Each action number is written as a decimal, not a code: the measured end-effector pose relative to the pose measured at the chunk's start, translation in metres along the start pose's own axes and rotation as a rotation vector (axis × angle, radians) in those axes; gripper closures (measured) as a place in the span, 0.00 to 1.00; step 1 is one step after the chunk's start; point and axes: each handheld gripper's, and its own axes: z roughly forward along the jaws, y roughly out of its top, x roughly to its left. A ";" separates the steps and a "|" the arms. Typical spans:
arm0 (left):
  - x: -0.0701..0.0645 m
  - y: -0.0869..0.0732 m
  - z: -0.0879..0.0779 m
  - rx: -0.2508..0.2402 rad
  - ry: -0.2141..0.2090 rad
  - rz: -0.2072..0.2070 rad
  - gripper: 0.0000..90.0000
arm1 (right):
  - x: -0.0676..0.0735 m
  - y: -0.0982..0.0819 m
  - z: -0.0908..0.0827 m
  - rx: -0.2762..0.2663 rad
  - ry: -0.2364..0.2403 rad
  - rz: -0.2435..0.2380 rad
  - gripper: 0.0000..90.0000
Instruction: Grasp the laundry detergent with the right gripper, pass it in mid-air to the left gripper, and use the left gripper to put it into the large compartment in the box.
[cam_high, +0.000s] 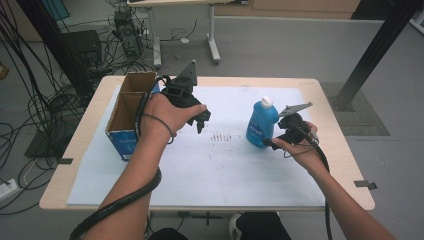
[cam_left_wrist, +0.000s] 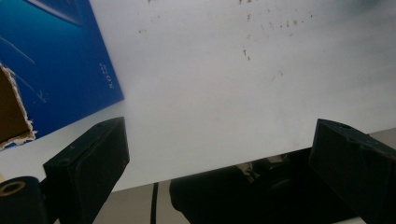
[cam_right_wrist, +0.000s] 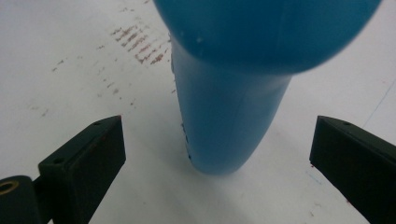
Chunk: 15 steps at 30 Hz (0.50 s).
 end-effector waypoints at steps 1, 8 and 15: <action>0.000 0.000 0.000 -0.001 -0.001 -0.001 0.06 | 0.001 0.000 0.001 -0.011 -0.002 0.000 0.04; 0.001 0.001 0.003 0.005 -0.002 -0.003 0.06 | 0.004 0.001 0.011 -0.061 -0.002 0.005 0.03; 0.003 0.002 0.003 0.004 -0.002 -0.004 0.06 | 0.004 0.001 0.017 -0.110 -0.022 0.026 0.03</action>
